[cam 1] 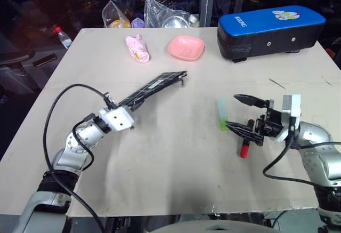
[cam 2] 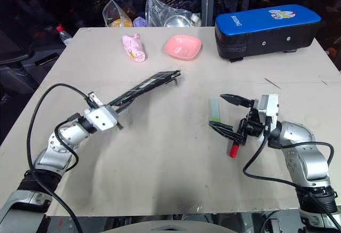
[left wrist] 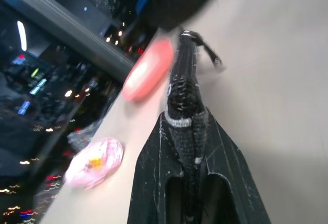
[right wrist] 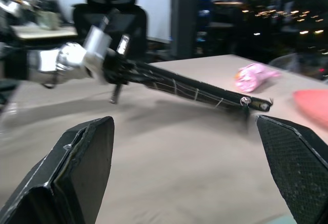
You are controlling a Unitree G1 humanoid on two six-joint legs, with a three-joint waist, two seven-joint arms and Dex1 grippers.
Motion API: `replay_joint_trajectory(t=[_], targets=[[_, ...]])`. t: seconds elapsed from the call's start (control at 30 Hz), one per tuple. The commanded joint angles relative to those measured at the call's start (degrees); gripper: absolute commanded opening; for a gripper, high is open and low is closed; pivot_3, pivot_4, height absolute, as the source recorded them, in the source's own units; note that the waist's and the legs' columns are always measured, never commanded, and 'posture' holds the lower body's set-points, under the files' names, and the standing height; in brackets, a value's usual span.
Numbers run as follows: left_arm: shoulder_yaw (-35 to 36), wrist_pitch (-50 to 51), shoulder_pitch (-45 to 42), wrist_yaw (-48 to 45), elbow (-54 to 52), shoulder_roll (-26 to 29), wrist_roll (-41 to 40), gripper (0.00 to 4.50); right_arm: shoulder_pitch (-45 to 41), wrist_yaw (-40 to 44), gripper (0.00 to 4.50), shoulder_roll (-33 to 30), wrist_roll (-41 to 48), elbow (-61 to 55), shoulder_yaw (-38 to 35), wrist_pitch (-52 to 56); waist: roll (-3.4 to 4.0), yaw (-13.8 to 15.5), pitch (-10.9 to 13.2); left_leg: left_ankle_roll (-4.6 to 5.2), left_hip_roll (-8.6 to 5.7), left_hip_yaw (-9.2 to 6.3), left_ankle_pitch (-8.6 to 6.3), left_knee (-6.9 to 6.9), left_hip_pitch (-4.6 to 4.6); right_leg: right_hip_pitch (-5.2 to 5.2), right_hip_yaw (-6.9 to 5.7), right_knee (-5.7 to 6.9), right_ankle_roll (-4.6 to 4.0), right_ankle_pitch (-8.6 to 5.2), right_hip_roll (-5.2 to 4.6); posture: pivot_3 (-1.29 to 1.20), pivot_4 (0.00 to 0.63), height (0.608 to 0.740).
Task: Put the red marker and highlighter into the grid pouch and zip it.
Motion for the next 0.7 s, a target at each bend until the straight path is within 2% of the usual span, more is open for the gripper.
replay_joint_trajectory(t=[0.03, 0.2, 0.4, 0.57, 0.67, 0.7], targets=[[0.99, 6.57, -0.68, -3.61, -7.18, -1.57, -5.55, 0.03, -4.47, -10.70, 4.50, 1.34, -4.98, -2.76, 2.40, 6.12, 0.01, -0.20, 0.00, 0.00, 0.01, 0.01, 0.00, -0.01, 0.01, -0.01, 0.02, 0.01, 0.00, 0.00, 0.04, 0.00, 0.150, 0.734], [0.63, 11.20, -1.87, -5.26, -11.21, -5.10, -4.64, 0.03, -15.47, -23.74, 4.50, 4.85, -10.68, 2.74, 6.57, 20.73, 0.01, -0.47, 0.01, -0.03, 0.02, 0.08, 0.02, -0.02, 0.03, -0.04, -0.02, 0.04, -0.01, 0.00, 0.28, 0.00, 0.150, 0.734], [0.73, 11.22, -2.92, -6.99, -10.47, -7.65, -2.76, 0.03, -24.55, -32.76, 4.50, 13.89, -5.75, 10.09, 1.91, 36.18, 0.01, -0.25, 0.01, -0.03, 0.01, 0.08, 0.03, -0.03, 0.00, -0.05, -0.02, 0.01, -0.02, 0.00, 0.42, 0.00, 0.150, 0.734], [0.81, 10.46, -2.96, -8.10, -9.91, -8.86, -1.66, 0.03, -27.62, -33.80, 4.50, 17.02, -5.14, 14.83, 0.64, 37.34, 0.01, -0.06, 0.01, -0.02, -0.02, 0.07, 0.02, -0.03, 0.00, -0.05, -0.03, 0.01, -0.02, 0.00, 0.44, 0.00, 0.150, 0.734], [0.78, 9.81, -2.42, -8.70, -9.65, -9.05, -0.85, 0.00, -28.91, -32.62, 3.72, 17.53, -5.74, 16.46, 1.32, 35.57, 0.02, -0.37, 0.01, -0.01, -0.01, 0.10, 0.02, -0.04, 0.01, -0.08, 0.00, 0.04, -0.02, 0.00, 0.49, 0.00, 0.150, 0.734], [0.83, 9.65, -2.25, -8.77, -9.60, -9.08, -0.58, 0.00, -28.97, -31.79, 3.28, 17.05, -6.75, 16.73, 2.24, 34.28, 0.02, -0.42, 0.01, -0.01, 0.00, 0.10, 0.02, -0.04, 0.01, -0.08, 0.01, 0.05, -0.02, 0.00, 0.52, 0.00, 0.150, 0.734]])
